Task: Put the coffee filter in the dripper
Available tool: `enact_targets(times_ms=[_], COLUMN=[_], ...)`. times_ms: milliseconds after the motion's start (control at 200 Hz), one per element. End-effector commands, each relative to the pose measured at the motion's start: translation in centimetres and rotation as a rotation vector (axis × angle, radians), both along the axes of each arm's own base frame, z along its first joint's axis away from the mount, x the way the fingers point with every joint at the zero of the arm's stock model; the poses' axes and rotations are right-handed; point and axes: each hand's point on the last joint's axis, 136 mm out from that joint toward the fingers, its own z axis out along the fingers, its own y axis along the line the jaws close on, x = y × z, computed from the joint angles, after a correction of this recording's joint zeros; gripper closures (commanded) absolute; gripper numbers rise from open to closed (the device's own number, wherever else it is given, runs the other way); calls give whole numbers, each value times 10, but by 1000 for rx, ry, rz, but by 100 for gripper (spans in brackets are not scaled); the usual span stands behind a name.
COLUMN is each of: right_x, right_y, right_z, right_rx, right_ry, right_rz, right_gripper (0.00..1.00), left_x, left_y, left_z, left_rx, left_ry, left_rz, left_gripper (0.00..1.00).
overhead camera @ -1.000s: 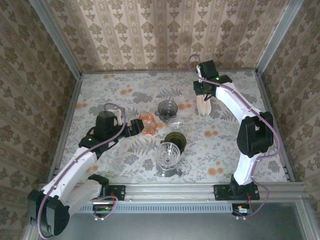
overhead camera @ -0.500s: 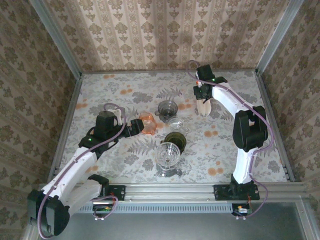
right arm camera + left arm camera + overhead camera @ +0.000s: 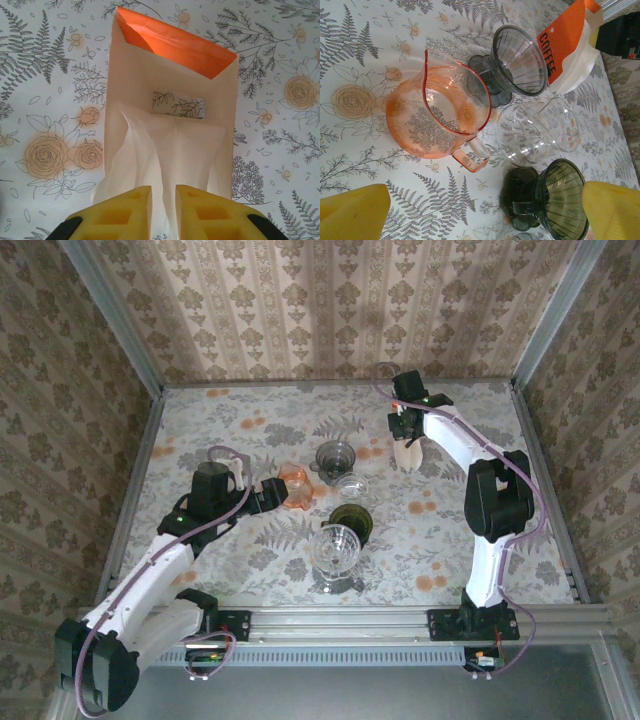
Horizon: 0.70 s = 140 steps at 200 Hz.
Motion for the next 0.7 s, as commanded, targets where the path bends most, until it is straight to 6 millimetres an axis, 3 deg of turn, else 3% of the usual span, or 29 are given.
enact_targets(times_ms=[0, 175, 275, 355, 695], right_x=[2, 2, 2, 2, -16], right_y=[-5, -8, -7, -5, -4], right_z=[-8, -12, -8, 3, 64], right_rx=[-38, -49, -45, -39, 0], right_ry=[21, 28, 17, -11, -125], right_rz=[-4, -10, -8, -5, -29], right_gripper=[79, 83, 92, 100, 100], left_x=[1, 2, 2, 2, 1], left_y=[-2, -2, -2, -3, -4], left_z=[3, 3, 2, 2, 9], left_rx=[-17, -17, -17, -18, -33], left_ry=[-3, -2, 1, 0, -13], left_rz=[-5, -4, -3, -4, -6], left_gripper=[0, 0, 0, 0, 0])
